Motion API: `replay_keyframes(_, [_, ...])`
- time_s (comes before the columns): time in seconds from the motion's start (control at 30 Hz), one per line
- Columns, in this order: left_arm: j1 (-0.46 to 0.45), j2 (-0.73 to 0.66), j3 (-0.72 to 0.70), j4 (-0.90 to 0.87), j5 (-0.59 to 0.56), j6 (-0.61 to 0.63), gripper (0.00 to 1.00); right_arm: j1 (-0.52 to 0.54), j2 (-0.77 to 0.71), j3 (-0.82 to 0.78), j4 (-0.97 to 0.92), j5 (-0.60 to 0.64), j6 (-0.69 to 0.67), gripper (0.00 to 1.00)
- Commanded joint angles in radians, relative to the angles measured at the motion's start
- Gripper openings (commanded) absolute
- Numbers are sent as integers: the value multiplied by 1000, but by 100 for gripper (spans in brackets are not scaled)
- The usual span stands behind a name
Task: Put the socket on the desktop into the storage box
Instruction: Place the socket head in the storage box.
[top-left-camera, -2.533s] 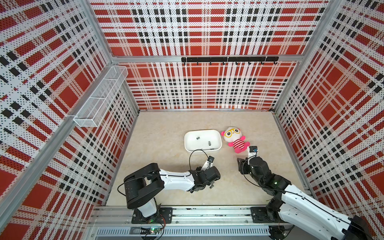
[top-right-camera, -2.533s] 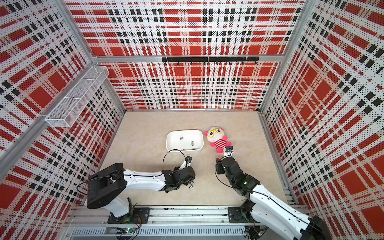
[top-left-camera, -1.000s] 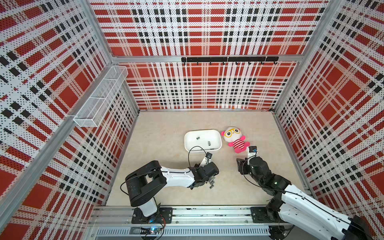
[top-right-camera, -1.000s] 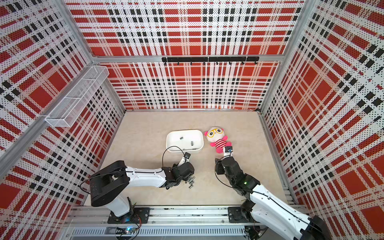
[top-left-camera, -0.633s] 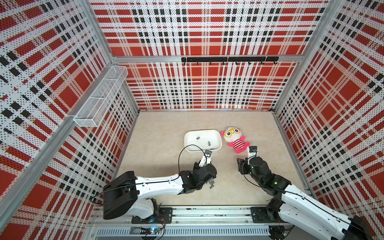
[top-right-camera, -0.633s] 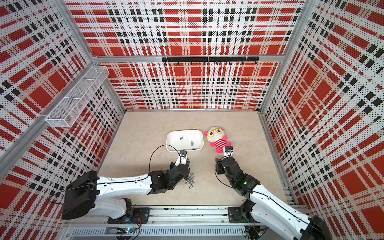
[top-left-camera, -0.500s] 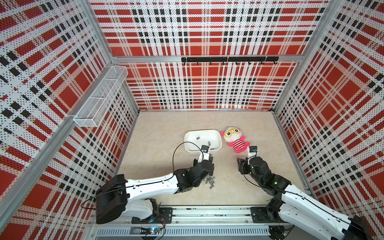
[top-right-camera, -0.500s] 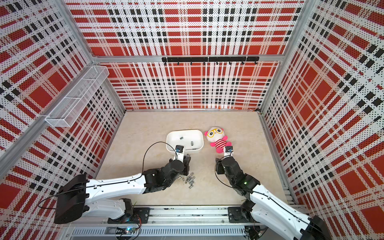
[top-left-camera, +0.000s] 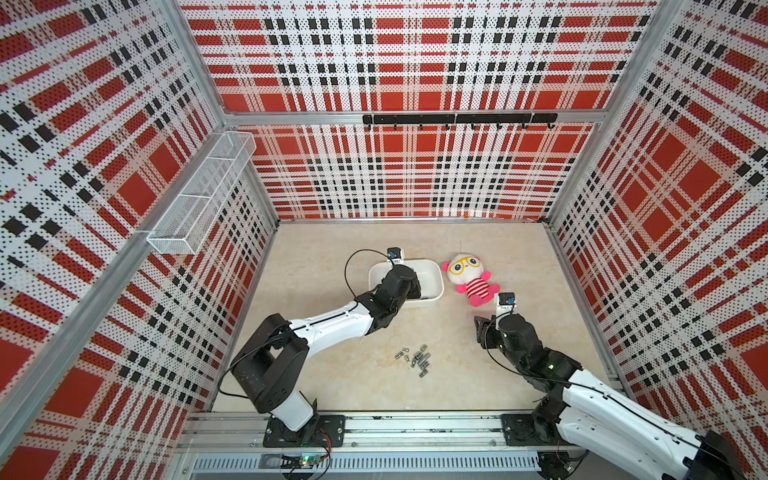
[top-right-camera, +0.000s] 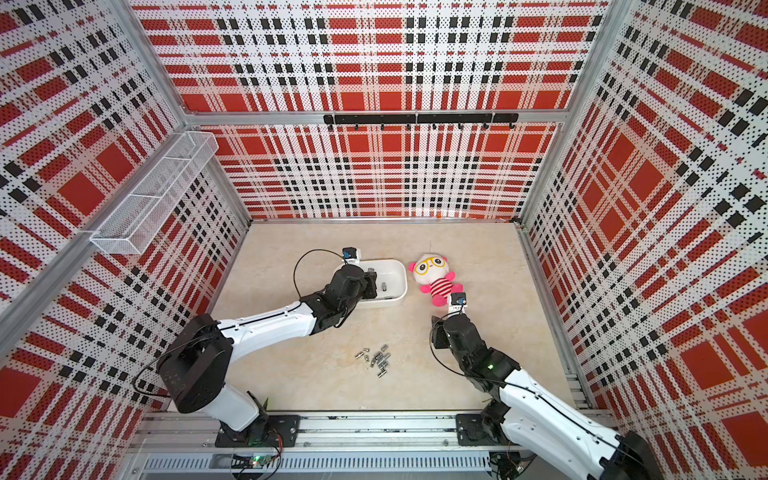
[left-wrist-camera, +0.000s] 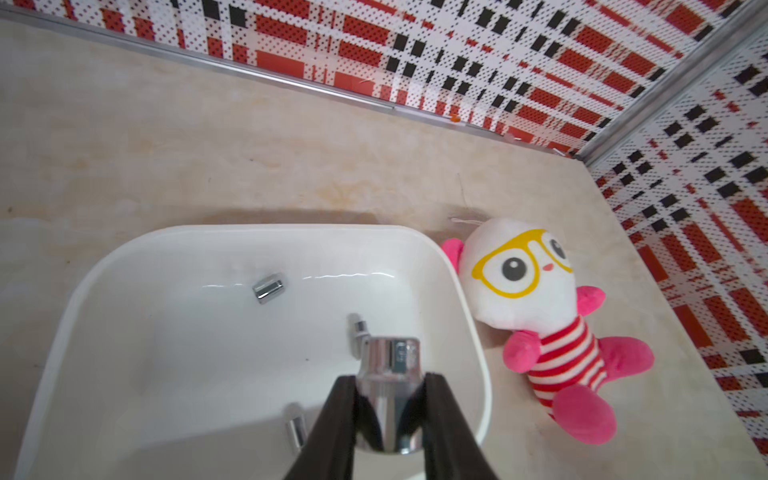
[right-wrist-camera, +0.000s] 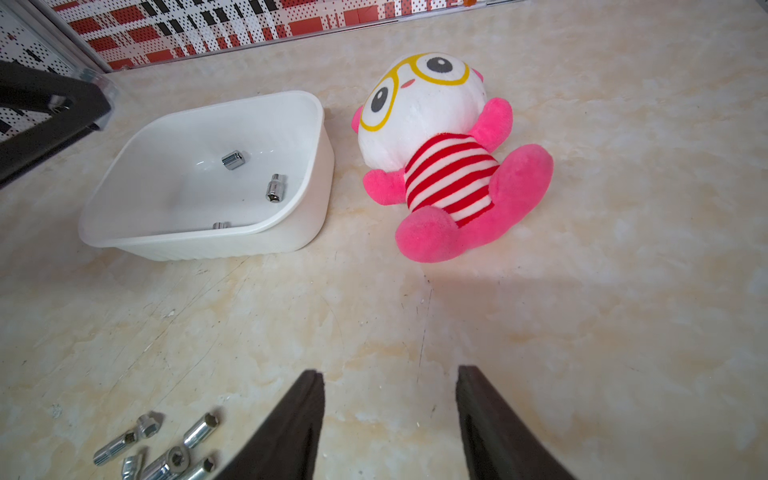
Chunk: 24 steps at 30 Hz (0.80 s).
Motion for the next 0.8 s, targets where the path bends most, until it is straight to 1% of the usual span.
replay_keyframes(0.0, [29,52,4,43,29,28,0,3,8,-5,11,24,-3,58])
replay_keyframes(0.13, [62,129,28,35,124,17,0,2,6,-7,12,16,-4,58])
replay_keyframes(0.3, [80,180,43,27,154,13,0,3,13,-7,17,5,-6,58])
replay_keyframes(0.33, [81,185,45,25,155,13,2,2,15,-6,17,3,-6,58])
replay_keyframes(0.47, [82,183,47,25,133,20,20,3,18,-5,18,-3,-7,58])
replay_keyframes(0.53, [79,170,43,21,120,31,26,3,18,-7,20,-4,-7,58])
replay_keyframes(0.6, [72,145,36,20,104,36,38,4,18,-6,19,-10,-7,58])
replay_keyframes(0.67, [60,119,30,21,84,45,47,3,18,-6,19,-14,-9,58])
replay_keyframes(0.77, [29,67,21,15,42,59,53,3,19,-6,21,-18,-9,59])
